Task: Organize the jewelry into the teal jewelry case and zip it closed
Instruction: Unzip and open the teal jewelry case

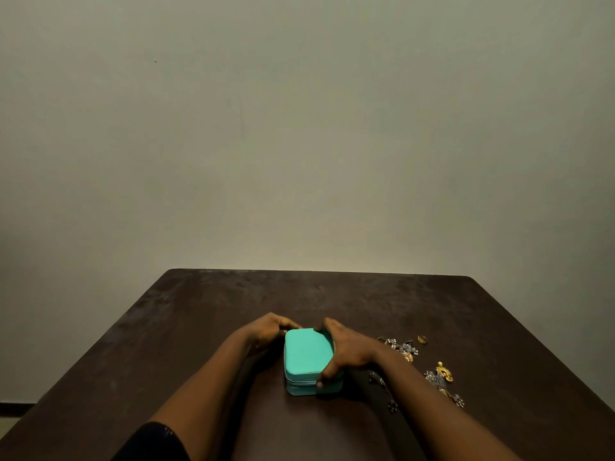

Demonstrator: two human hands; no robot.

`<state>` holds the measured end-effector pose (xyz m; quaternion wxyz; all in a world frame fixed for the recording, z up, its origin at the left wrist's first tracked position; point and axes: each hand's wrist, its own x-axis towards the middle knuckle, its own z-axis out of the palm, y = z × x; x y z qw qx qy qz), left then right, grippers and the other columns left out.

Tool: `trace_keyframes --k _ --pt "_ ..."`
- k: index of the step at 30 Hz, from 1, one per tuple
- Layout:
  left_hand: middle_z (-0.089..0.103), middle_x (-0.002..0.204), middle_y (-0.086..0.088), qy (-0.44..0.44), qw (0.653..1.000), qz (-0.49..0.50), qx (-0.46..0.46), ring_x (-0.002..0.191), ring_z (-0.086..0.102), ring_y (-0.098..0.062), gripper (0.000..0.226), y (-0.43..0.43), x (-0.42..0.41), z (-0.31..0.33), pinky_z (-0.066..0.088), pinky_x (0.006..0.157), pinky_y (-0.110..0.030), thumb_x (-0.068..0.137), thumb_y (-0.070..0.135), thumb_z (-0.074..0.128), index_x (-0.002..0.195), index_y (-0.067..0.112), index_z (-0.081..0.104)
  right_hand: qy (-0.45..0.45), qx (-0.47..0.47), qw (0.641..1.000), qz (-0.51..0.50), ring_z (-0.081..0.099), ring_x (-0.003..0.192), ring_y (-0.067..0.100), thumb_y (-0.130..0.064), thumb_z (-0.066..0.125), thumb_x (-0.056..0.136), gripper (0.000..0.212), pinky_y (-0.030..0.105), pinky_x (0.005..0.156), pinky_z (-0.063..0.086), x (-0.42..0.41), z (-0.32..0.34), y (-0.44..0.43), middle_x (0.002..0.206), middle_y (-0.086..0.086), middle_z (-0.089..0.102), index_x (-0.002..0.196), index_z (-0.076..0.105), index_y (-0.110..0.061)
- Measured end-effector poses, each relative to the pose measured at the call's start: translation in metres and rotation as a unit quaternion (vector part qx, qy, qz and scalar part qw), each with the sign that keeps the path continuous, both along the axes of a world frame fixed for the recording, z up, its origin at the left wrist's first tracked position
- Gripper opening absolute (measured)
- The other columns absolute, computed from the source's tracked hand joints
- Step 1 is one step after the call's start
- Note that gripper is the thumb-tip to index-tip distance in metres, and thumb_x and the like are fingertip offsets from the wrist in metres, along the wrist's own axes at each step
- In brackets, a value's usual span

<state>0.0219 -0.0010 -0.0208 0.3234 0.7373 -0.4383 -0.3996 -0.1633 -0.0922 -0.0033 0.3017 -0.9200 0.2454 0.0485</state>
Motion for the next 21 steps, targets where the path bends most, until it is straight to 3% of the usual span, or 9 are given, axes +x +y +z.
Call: trace_keyframes --k 3,4,6,8,10,14,18,21 --pt "0.063 0.115 -0.015 0.073 0.997 0.032 -0.006 0.097 0.063 -0.022 0.043 -0.003 -0.012 0.001 0.054 0.078 -0.025 0.090 -0.008 0.030 0.114 0.002 0.063 -0.037 0.110 0.992 -0.046 0.041 0.120 0.014 -0.035 0.083 0.064 0.094 0.026 0.100 0.042 -0.008 -0.007 -0.009 0.138 -0.001 0.036 0.140 0.029 -0.021" --pt "0.065 0.108 -0.016 0.120 0.991 0.052 -0.011 0.091 0.063 -0.022 0.041 -0.003 -0.014 -0.001 0.054 0.071 -0.024 0.088 -0.006 0.030 0.108 0.000 0.065 -0.060 0.164 0.982 -0.070 0.047 0.116 0.012 -0.038 0.078 0.070 0.087 0.023 0.097 0.044 -0.010 -0.010 -0.011 0.134 0.001 0.043 0.141 0.031 -0.017" --pt "0.066 0.098 -0.016 0.217 0.973 0.072 -0.018 0.085 0.062 -0.023 0.034 -0.003 -0.014 -0.004 0.052 0.067 -0.024 0.089 0.005 0.034 0.101 -0.003 0.065 -0.115 0.250 0.953 -0.128 0.055 0.095 0.007 -0.034 0.055 0.093 0.050 0.013 0.080 0.048 -0.012 -0.014 -0.014 0.111 0.002 0.057 0.132 0.042 -0.007" --pt "0.067 0.100 -0.012 0.253 0.966 0.045 -0.002 0.088 0.063 -0.020 0.032 -0.002 -0.013 -0.002 0.052 0.071 -0.023 0.087 0.020 0.049 0.106 -0.001 0.064 -0.151 0.270 0.937 -0.164 0.060 0.099 0.015 -0.023 0.039 0.101 0.034 0.020 0.087 0.050 -0.008 -0.018 -0.019 0.113 0.008 0.063 0.123 0.054 -0.002" --pt "0.067 0.109 -0.008 0.203 0.979 0.003 0.032 0.099 0.063 -0.020 0.041 -0.003 -0.008 -0.002 0.053 0.082 -0.026 0.077 0.025 0.064 0.113 0.006 0.063 -0.148 0.250 0.944 -0.155 0.058 0.111 0.023 -0.009 0.038 0.100 0.031 0.034 0.101 0.045 -0.002 -0.020 -0.024 0.123 0.015 0.062 0.120 0.060 -0.002" --pt "0.066 0.117 -0.012 0.131 0.991 -0.012 0.033 0.109 0.062 -0.026 0.039 -0.007 -0.004 -0.002 0.050 0.097 -0.035 0.083 0.009 0.065 0.122 0.004 0.060 -0.144 0.262 0.943 -0.149 0.060 0.105 0.024 -0.002 0.037 0.097 0.031 0.036 0.097 0.047 0.012 -0.022 -0.031 0.107 0.010 0.065 0.108 0.067 -0.003" --pt "0.069 0.109 -0.009 0.120 0.992 -0.015 0.030 0.102 0.065 -0.023 0.037 -0.009 -0.004 0.000 0.053 0.092 -0.030 0.084 0.006 0.064 0.121 0.002 0.061 -0.161 0.336 0.910 -0.184 0.061 0.088 0.024 -0.001 0.035 0.097 0.033 0.033 0.081 0.050 0.018 -0.025 -0.036 0.096 0.014 0.066 0.091 0.068 -0.003" --pt "0.070 0.102 -0.006 0.129 0.991 -0.010 0.034 0.094 0.067 -0.018 0.036 -0.011 -0.006 0.001 0.055 0.084 -0.026 0.086 0.004 0.061 0.122 0.000 0.060 -0.128 0.291 0.935 -0.159 0.057 0.080 0.018 0.006 0.035 0.093 0.031 0.023 0.070 0.047 0.021 -0.025 -0.039 0.093 0.011 0.062 0.092 0.064 -0.004"
